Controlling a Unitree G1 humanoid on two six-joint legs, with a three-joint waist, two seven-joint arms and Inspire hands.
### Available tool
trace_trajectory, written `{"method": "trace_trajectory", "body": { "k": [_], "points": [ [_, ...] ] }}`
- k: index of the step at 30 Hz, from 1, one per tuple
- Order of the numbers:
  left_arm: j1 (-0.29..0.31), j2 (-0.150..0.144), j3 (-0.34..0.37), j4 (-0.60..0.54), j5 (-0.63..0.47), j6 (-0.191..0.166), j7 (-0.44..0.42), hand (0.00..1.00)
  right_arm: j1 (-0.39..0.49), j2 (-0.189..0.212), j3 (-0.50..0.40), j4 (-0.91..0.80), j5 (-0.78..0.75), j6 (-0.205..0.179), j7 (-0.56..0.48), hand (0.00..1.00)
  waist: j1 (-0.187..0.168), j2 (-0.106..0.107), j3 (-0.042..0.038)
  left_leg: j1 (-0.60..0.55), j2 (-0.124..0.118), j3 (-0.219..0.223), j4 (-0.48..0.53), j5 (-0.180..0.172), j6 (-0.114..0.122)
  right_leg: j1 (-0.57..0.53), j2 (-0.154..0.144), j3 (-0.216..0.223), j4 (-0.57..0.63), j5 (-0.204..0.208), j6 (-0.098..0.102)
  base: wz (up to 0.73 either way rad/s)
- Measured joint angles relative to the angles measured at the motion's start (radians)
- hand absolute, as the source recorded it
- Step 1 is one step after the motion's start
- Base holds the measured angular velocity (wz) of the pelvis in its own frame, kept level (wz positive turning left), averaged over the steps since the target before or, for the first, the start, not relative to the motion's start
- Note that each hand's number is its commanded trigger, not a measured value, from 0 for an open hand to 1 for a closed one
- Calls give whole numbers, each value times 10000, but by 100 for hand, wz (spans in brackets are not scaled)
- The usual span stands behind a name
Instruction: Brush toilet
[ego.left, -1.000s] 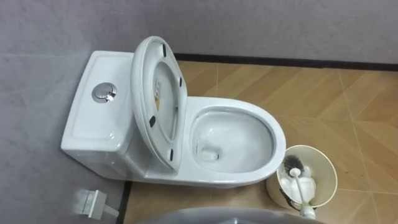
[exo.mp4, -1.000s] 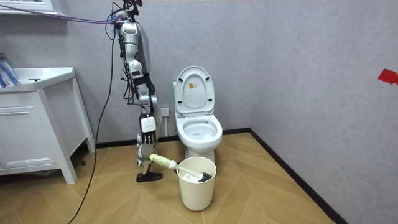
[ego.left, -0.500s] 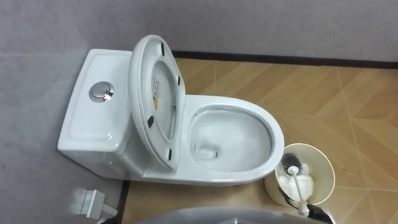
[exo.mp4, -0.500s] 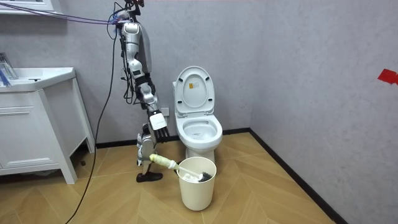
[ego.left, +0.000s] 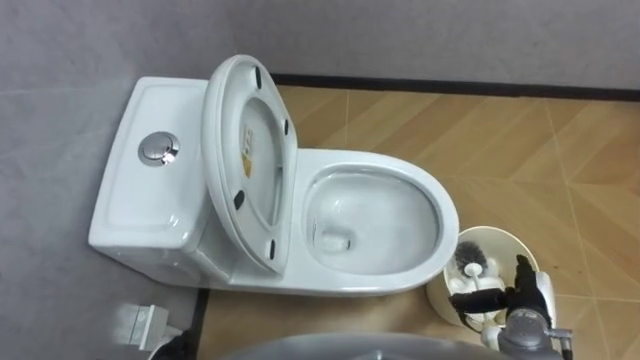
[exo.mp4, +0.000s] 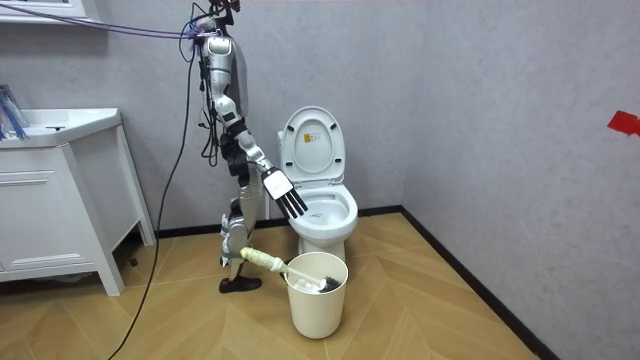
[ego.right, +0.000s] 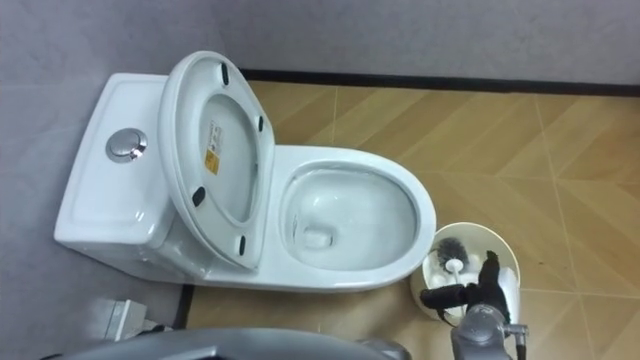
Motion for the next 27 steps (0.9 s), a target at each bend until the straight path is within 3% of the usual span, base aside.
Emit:
{"method": "trace_trajectory", "body": {
  "k": [10,14,19,22,24,27],
  "points": [
    [-48,127,-1,-2,-4,-197,23,0,-119,-44,0,500,726,-11,-188,0,-28,41,9,-442,-12,-187,46,0,0,-265,-38,-302,129,1,1,9],
    [-49,342,-14,-6,9,-250,23,0,-409,-161,0,854,1069,2,-187,0,-43,100,6,-1048,-15,-222,429,-3,3,-758,-82,-344,343,0,0,7],
    [-143,392,-14,-69,-27,-252,23,0,-811,-398,2,1379,1573,119,-166,0,-57,213,4,-1737,-12,-217,899,-25,41,-1390,-222,-552,577,-19,11,12],
    [-270,424,-20,-48,-225,-264,24,0,-1226,-561,23,2027,2245,135,-16,0,12,214,64,-2397,-6,-252,1324,-59,96,-1974,-254,-589,938,-41,24,10],
    [-507,474,-16,5,-204,-273,24,0,-1530,-579,-4,2402,2450,215,168,0,7,295,42,-3024,-23,-367,1757,-63,102,-2476,-299,-708,1370,-60,12,13],
    [-1140,604,-200,231,-228,-336,26,0,-2276,-595,15,2995,2880,224,434,0,-3,246,191,-3914,-21,-482,2160,-60,115,-3398,-348,-732,1859,-94,-9,7]
  ]
}}
